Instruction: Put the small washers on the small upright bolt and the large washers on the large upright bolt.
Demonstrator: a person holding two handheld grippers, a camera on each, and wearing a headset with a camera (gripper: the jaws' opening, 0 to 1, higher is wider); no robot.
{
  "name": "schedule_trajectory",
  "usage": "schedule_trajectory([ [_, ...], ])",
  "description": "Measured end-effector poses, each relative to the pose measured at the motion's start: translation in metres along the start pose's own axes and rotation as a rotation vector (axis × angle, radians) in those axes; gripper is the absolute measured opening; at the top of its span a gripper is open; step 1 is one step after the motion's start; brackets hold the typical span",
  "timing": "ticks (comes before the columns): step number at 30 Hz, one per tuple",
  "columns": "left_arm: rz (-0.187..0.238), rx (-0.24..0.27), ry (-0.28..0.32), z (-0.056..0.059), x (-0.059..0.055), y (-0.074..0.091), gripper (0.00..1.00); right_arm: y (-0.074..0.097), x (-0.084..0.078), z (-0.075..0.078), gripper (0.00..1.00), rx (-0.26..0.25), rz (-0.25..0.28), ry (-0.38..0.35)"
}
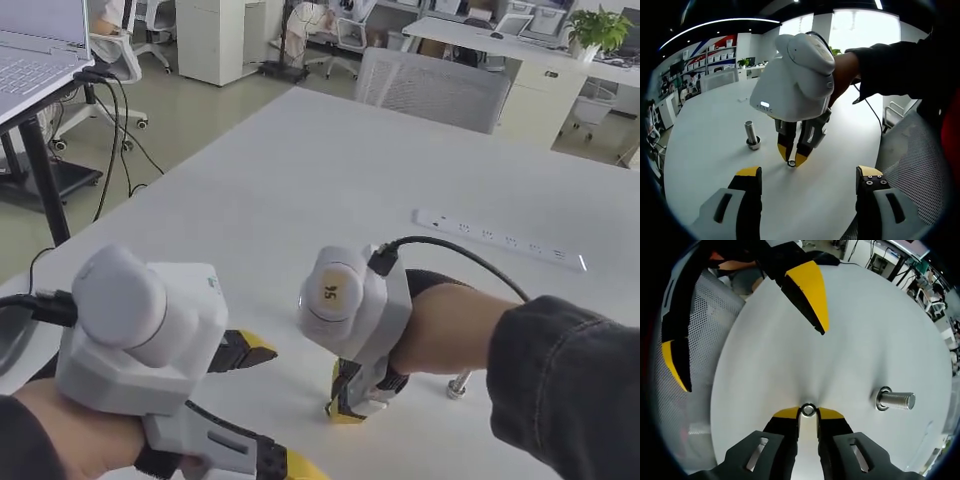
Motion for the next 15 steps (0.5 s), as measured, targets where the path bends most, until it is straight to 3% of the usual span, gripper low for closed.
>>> schedule_trajectory([
  [15, 0.001, -0.013, -0.005, 0.000, 0.003, -0.002, 0.76, 0.016, -0.032, -0.003, 0.14, -0.023, -0.021, -0.055],
])
Point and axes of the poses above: the centre of the closed fingertips' face, and the gripper's own axes: y roughly backward along the fingers, z roughly to its right, x roughly out of its top, the point moved 4 cm from there along y, roughly backward along the fingers, and after that the axes turned 10 degrees about -x, right-handed, at the moved point
